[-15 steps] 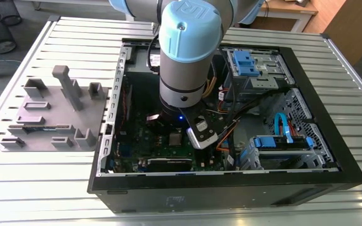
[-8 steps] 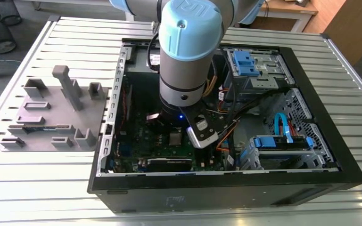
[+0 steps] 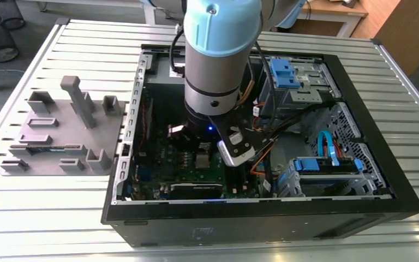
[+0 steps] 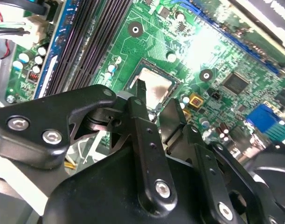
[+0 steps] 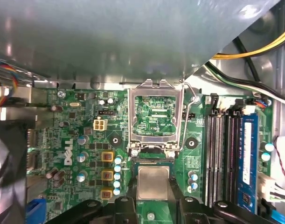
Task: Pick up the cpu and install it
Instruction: 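Place the cpu into insertion slot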
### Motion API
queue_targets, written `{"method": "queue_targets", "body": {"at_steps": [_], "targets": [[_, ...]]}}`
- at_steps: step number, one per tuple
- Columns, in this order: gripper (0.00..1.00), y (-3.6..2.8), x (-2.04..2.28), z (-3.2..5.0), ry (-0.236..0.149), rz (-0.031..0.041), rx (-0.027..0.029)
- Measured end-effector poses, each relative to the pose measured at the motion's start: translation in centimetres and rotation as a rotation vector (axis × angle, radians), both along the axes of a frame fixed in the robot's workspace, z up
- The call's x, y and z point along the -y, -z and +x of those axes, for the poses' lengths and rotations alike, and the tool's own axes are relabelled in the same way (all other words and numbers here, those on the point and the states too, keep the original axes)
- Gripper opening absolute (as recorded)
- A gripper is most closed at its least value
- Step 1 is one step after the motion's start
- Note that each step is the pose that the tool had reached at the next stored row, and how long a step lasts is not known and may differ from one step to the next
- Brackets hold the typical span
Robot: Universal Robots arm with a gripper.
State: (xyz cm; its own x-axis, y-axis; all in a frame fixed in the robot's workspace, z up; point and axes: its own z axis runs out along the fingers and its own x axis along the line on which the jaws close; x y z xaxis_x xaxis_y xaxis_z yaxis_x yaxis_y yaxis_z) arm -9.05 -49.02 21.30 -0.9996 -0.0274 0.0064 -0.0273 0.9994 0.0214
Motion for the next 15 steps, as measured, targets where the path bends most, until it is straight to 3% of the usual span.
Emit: {"method": "queue_targets", "body": {"at_steps": [5,11,15], "targets": [[0.39,-0.03,0.0,0.0,0.0,0.0002,0.0],[0.39,0.67,-0.02,-0.16,-0.001,0.0002,0.0018],[0.39,0.75,-0.02,0.04,-0.002,0.0001,0.0018]]}}
